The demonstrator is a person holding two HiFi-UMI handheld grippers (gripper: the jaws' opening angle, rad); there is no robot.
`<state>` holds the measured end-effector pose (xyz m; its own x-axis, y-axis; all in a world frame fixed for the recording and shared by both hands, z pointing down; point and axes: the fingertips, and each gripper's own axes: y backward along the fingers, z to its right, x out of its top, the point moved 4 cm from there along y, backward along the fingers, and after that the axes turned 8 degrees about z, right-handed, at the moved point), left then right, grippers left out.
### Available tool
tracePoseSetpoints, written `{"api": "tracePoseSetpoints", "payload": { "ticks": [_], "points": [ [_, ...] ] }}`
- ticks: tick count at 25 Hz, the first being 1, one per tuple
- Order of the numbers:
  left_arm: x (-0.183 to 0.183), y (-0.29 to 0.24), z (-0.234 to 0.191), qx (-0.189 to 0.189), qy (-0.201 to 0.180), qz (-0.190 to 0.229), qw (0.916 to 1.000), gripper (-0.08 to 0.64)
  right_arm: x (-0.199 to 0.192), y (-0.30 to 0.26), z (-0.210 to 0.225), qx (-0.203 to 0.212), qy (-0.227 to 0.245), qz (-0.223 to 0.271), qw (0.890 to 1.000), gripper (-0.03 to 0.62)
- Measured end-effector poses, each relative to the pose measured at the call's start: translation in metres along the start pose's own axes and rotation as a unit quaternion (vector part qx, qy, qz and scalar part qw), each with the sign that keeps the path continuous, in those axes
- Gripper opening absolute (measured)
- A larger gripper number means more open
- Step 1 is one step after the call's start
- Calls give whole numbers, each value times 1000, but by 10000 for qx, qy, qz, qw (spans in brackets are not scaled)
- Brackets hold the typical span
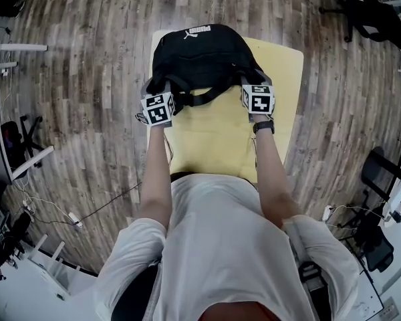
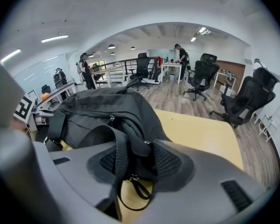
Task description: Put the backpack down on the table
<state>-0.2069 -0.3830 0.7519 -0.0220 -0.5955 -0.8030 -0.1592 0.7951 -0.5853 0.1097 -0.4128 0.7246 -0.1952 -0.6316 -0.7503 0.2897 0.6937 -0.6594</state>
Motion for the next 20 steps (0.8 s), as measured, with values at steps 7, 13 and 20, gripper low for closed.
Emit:
{"api": "tracePoseSetpoints", "payload": {
  "ticks": [7, 13, 20],
  "points": [
    [5, 21, 0, -224, 393, -229, 9987, 285, 0, 24, 4, 163, 135, 44, 9998, 250],
    [0, 57, 8, -172, 298, -200, 9992, 309, -13, 62, 10, 192, -91, 168, 9996, 252],
    [11, 104, 26, -200, 305, 124, 9993, 311, -8, 107, -3, 364, -153, 657, 9971, 252]
  ]
}}
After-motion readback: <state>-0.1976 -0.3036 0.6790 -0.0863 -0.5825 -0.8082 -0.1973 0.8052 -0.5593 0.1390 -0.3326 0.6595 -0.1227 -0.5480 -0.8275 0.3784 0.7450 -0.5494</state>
